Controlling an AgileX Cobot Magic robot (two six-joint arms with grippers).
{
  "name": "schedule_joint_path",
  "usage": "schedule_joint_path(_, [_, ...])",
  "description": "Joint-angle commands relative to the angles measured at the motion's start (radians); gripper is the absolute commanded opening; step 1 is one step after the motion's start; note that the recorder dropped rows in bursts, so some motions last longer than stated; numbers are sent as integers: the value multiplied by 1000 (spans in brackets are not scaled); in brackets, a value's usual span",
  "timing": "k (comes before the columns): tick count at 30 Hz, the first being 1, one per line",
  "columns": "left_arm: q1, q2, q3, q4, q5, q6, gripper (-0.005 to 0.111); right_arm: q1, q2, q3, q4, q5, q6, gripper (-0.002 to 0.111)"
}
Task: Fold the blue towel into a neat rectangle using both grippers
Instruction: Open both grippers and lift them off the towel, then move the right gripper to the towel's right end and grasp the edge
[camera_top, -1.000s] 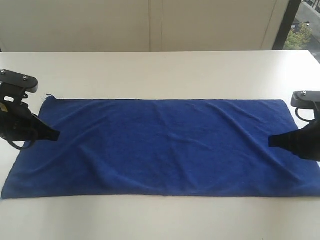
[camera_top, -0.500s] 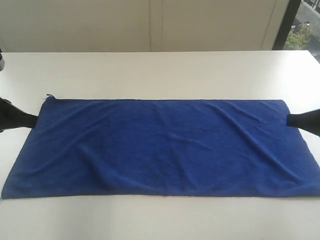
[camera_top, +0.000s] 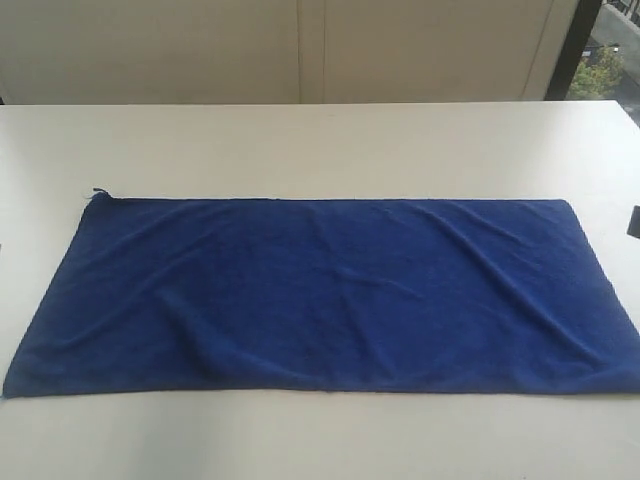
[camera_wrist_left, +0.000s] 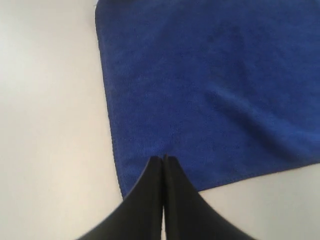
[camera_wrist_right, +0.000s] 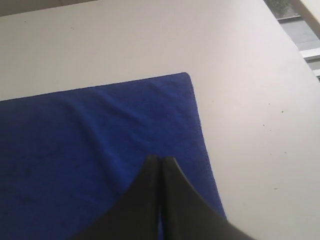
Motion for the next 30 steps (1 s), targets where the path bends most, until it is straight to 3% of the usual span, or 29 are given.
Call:
schedule_joint_path(1, [-5, -96, 23, -6, 18, -14, 0, 0, 6, 3, 6, -3, 2, 0])
schedule_joint_path(12, [-5, -133, 23, -6, 26, -10, 0, 0, 266, -1, -9, -136, -40, 0])
schedule_joint_path(20, [-5, -133, 23, -6, 26, -7, 0, -72, 601, -235, -15, -42, -43, 1])
schedule_joint_path(22, [-5, -133, 23, -6, 26, -7, 0, -72, 664, -276, -15, -36, -43, 8])
schedule_joint_path(26, [-5, -133, 23, -6, 26, -5, 0, -72, 775, -333, -18, -21, -43, 36])
schedule_joint_path(30, [-5, -133, 23, -6, 26, -5, 0, -72, 864, -338, -35, -67, -44, 44])
